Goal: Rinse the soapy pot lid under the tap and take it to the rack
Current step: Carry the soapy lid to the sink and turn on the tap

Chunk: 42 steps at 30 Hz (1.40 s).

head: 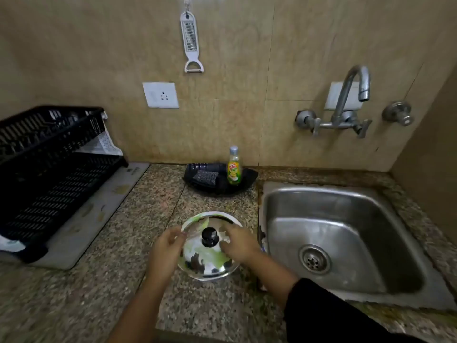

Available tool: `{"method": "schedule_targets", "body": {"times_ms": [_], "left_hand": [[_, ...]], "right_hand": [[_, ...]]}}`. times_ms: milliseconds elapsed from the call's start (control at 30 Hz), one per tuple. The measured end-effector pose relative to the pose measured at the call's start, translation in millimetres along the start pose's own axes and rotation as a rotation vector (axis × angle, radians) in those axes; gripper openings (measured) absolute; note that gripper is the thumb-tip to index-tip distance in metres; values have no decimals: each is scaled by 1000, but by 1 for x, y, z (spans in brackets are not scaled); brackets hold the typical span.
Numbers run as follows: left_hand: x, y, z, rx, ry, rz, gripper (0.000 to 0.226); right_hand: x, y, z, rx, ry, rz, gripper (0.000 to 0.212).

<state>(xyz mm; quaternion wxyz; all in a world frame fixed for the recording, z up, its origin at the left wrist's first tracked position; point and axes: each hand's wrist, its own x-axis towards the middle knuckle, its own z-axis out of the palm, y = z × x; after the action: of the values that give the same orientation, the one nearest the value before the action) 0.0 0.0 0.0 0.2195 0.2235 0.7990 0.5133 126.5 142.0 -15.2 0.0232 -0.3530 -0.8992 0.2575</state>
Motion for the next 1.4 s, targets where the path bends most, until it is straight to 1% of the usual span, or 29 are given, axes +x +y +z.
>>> {"method": "schedule_targets", "body": {"times_ms": [100, 200, 367, 467, 533, 600, 667, 700, 767, 800, 867, 933, 967, 1033, 1133, 1233, 1333, 1400], "left_hand": [[13, -3, -4, -49, 9, -44, 25], [24, -8, -6, -86, 17, -80, 23], [30, -18, -9, -81, 41, -67, 24], [35, -24, -11, -98, 52, -113, 25], [37, -22, -13, -100, 62, -123, 31], [41, -16, -15, -99, 65, -130, 38], [47, -13, -13, -89, 65, -141, 41], [48, -10, -12, -73, 61, -130, 38], [51, -6, -5, -47, 55, -119, 23], [50, 0, -1, -78, 40, -131, 20], [47, 9, 12, -191, 1, -158, 29], [42, 19, 28, -273, -40, -212, 43], [40, 23, 38, -320, -78, -217, 46], [35, 36, 56, -402, -147, -195, 38], [27, 66, 86, -444, -180, -168, 26], [20, 89, 121, -462, -179, -170, 26], [11, 107, 163, -499, -132, -204, 28], [5, 115, 190, -510, -109, -202, 29]], "right_hand": [[20, -17, 13, -125, -40, -22, 43], [36, -27, 23, -205, -78, 14, 45], [49, -33, 27, -194, -104, -19, 49], [50, -30, 30, -179, -85, -34, 47], [47, -25, 35, -172, -76, -34, 44], [43, -20, 38, -162, -69, -43, 47], [37, -17, 37, -138, -29, -51, 50], [35, -16, 35, -119, 15, -59, 50], [30, -12, 25, -65, 129, -98, 46], [27, -9, 19, -34, 179, -126, 44], [19, -1, 5, 16, 253, -174, 42], [12, 12, -6, 79, 291, -186, 39], [8, 21, -12, 109, 302, -183, 38], [4, 39, -26, 159, 318, -166, 38], [-1, 67, -54, 252, 310, -118, 40], [-10, 99, -79, 346, 301, -89, 40], [-19, 136, -100, 363, 314, -87, 42], [-24, 163, -114, 381, 291, -102, 39]]}}
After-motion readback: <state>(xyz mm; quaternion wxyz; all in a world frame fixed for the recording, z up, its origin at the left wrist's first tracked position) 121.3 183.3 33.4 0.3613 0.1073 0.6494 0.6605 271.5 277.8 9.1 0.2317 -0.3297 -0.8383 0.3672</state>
